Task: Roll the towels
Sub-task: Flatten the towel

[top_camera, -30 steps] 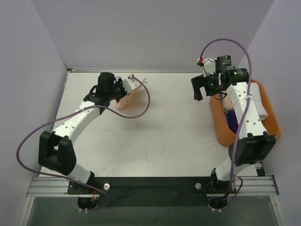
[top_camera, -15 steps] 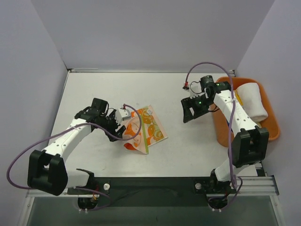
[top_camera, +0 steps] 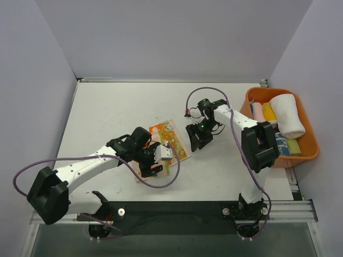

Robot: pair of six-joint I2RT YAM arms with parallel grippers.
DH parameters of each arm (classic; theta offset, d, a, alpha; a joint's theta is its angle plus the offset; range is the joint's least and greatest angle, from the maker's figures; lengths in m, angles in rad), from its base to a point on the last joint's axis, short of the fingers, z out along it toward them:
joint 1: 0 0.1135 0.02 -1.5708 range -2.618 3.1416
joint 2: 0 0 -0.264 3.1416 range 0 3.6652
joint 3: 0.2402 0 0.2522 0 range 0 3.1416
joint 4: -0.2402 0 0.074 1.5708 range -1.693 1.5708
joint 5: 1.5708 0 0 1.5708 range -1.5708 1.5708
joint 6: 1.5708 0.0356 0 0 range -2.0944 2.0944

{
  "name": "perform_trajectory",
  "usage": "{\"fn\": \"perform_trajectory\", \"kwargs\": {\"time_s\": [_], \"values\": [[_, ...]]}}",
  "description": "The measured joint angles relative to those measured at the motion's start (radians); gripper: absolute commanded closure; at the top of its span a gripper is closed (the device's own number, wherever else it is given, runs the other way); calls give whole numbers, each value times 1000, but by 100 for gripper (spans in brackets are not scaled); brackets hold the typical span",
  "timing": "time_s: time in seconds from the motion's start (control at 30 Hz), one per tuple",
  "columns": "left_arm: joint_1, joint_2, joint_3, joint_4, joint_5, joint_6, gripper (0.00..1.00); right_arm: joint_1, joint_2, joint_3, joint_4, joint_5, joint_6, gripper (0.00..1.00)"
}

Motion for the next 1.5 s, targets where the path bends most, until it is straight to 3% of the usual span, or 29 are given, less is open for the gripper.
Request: {"fn": "perform_trajectory", "kwargs": {"time_s": [0.23, 0.53, 0.63, 0.67, 0.73, 0.77, 1.0, 1.03, 1.13, 1.27, 1.5], "values": [[-169, 172, 3, 81, -119, -17, 20, 26, 113, 37, 31, 24, 45, 52], [-233, 295, 31, 154, -218, -26, 21, 77, 185, 70, 35, 61, 85, 57], [-248, 333, 52, 182, -239, -27, 21, 81, 198, 82, 34, 63, 97, 67], [-251, 345, 54, 193, -243, -28, 22, 81, 201, 84, 34, 64, 98, 76], [-254, 361, 67, 203, -244, -29, 24, 81, 210, 86, 37, 64, 100, 85], [-254, 369, 73, 209, -244, -30, 25, 79, 214, 86, 38, 63, 103, 98], [-256, 400, 96, 251, -248, -41, 69, 75, 208, 69, 51, 49, 109, 100], [-255, 400, 96, 252, -250, -44, 82, 75, 203, 62, 54, 47, 109, 100], [-224, 385, 91, 244, -243, -68, 100, 62, 179, 28, 66, 45, 109, 100], [-92, 304, 68, 200, -209, -114, 100, 28, 129, -21, 77, 45, 110, 100], [270, 68, 60, 185, -139, -213, 100, -109, 9, -69, 104, 43, 123, 100]]}}
